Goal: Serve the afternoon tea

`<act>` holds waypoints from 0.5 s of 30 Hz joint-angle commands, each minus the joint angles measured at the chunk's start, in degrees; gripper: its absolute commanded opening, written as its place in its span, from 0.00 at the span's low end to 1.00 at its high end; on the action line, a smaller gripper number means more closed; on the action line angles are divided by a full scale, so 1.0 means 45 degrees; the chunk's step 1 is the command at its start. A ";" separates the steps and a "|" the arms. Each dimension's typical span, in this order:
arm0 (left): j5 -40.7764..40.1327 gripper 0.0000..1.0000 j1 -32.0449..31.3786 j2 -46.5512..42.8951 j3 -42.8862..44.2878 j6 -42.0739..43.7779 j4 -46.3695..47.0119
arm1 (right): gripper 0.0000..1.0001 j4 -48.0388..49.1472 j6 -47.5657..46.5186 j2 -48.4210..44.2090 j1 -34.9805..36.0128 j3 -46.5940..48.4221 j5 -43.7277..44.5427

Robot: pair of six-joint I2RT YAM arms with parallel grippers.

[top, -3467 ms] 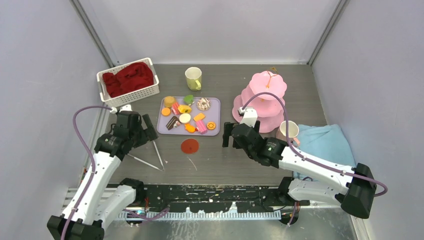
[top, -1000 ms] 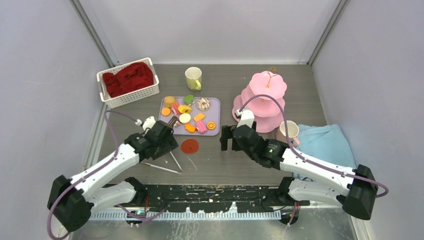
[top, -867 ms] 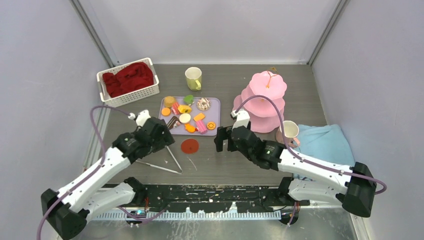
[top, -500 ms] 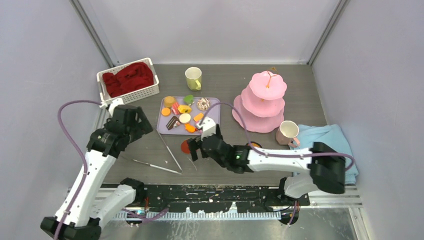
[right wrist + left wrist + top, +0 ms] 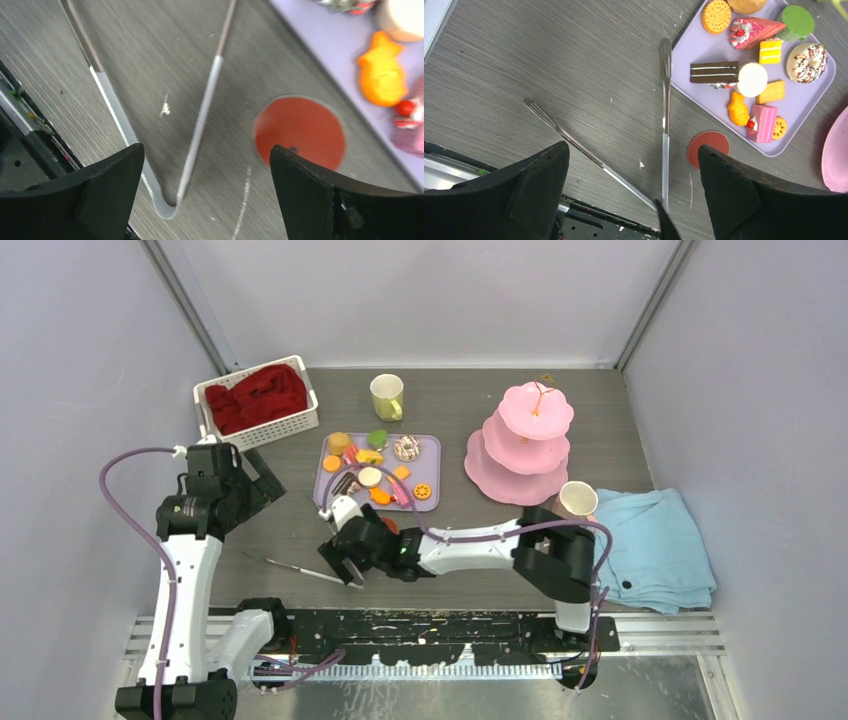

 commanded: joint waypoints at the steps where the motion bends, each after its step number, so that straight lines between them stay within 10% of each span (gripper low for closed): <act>1: 0.0555 0.99 0.0118 -0.0239 0.0864 0.0690 -0.0170 | 1.00 0.0124 -0.0132 0.1047 0.0723 0.1190 0.0137; 15: 0.0791 0.99 0.0109 -0.0509 0.1203 0.1283 -0.0655 | 1.00 0.0808 -0.1021 0.1919 0.0860 0.1350 0.0088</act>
